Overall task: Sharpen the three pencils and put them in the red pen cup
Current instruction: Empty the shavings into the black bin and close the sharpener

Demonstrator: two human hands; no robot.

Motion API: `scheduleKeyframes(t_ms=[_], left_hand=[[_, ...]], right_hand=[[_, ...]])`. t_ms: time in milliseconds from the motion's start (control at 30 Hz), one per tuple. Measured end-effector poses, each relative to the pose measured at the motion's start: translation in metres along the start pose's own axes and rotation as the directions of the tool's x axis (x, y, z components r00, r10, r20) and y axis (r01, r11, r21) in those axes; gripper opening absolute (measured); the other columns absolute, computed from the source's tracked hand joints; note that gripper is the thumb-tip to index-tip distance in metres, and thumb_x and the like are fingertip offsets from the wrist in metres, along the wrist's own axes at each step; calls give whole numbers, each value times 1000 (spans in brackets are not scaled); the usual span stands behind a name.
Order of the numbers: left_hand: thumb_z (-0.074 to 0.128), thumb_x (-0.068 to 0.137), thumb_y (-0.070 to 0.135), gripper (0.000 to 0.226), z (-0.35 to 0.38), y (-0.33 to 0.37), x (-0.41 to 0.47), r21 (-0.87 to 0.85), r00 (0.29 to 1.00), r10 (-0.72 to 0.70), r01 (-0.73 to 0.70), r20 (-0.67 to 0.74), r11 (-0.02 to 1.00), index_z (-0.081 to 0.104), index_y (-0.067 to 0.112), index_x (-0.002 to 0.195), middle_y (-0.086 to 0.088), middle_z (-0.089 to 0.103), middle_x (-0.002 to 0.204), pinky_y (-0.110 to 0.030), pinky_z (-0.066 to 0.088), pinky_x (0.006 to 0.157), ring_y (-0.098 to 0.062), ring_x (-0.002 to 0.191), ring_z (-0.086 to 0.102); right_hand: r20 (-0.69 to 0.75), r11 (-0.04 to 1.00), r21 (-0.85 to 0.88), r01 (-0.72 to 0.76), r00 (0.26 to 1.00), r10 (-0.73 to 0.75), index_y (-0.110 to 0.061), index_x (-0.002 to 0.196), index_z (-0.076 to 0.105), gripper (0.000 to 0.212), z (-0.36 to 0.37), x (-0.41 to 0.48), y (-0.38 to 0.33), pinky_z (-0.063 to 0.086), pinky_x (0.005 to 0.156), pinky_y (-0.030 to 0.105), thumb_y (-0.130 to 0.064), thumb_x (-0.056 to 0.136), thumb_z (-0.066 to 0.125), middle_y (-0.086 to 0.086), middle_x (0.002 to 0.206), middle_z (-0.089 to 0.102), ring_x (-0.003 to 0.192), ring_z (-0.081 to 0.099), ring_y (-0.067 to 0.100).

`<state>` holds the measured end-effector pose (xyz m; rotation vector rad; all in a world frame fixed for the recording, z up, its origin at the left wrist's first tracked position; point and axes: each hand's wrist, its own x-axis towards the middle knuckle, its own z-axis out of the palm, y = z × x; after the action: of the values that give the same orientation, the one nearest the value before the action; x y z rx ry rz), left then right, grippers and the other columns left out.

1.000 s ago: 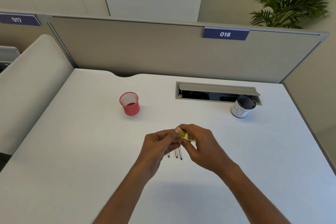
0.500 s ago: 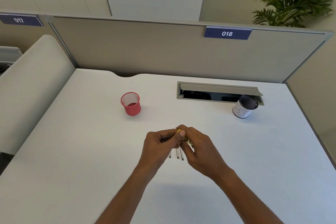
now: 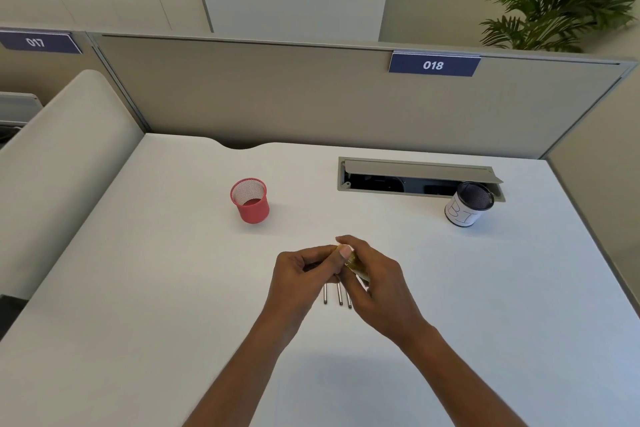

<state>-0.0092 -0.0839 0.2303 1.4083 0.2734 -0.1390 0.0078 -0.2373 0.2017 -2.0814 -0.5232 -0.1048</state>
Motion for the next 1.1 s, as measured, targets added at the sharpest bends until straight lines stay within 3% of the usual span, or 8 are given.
scheduleKeyframes(t_ms=[67,133,400,500,567,800,967,1100], left_hand=[[80,85,28,24,-1,0,2,-68,1000,-20,19,-16,998,84,6,95,-18,79,92,-46,62,92,-34,94,76],[79,83,28,27,-2,0,4,-117,999,-29,25,-36,993,83,4,96,-23,77,91,-40,62,87,-32,91,75],[73,87,29,29,0,3,6,-182,999,-38,36,-4,983,83,5,100,-18,77,88,-32,60,84,-21,87,73],[73,87,34,32,1,4,7,-127,999,-39,42,24,991,83,6,97,-17,76,88,-33,59,86,-22,89,73],[71,88,35,32,2,4,6,-150,998,-62,66,27,987,83,6,96,-18,77,90,-34,59,88,-22,89,72],[69,86,31,26,9,10,9,-302,984,-167,177,59,937,85,11,93,-14,79,98,-29,59,80,-19,89,74],[72,87,23,28,12,7,16,-469,966,-251,251,64,847,82,2,100,-19,76,111,-40,56,97,-25,96,72],[72,84,20,27,16,5,22,-529,962,-260,261,77,808,81,1,103,-22,75,111,-37,59,93,-25,94,72]], right_hand=[[-10,997,65,-38,999,38,-18,136,53,38,0,0,-2,48,69,12,-24,100,63,-23,90,63,81,66,5],[-28,993,100,-56,998,59,-19,136,50,43,0,1,-2,46,60,15,-22,97,67,-21,83,59,72,62,11],[-35,985,158,-65,997,72,-15,133,50,42,-3,5,-4,42,62,10,-14,96,67,-10,87,63,72,61,8],[-51,983,168,-70,996,80,-16,132,49,44,-2,5,-2,43,59,14,-11,94,69,-10,85,63,70,60,12],[-58,981,175,-86,994,98,-20,130,48,44,-2,5,0,47,55,28,-11,93,70,-9,85,64,67,59,17],[-71,966,218,-137,985,156,-17,116,49,37,-5,3,6,53,65,30,0,90,67,-12,92,67,78,65,18],[-74,928,323,-188,972,223,-17,114,54,27,-11,5,12,56,79,28,-4,94,68,-9,98,67,93,66,18],[-91,895,389,-219,957,274,-18,116,59,25,-19,9,24,60,89,38,-7,95,68,-2,107,70,105,66,24]])
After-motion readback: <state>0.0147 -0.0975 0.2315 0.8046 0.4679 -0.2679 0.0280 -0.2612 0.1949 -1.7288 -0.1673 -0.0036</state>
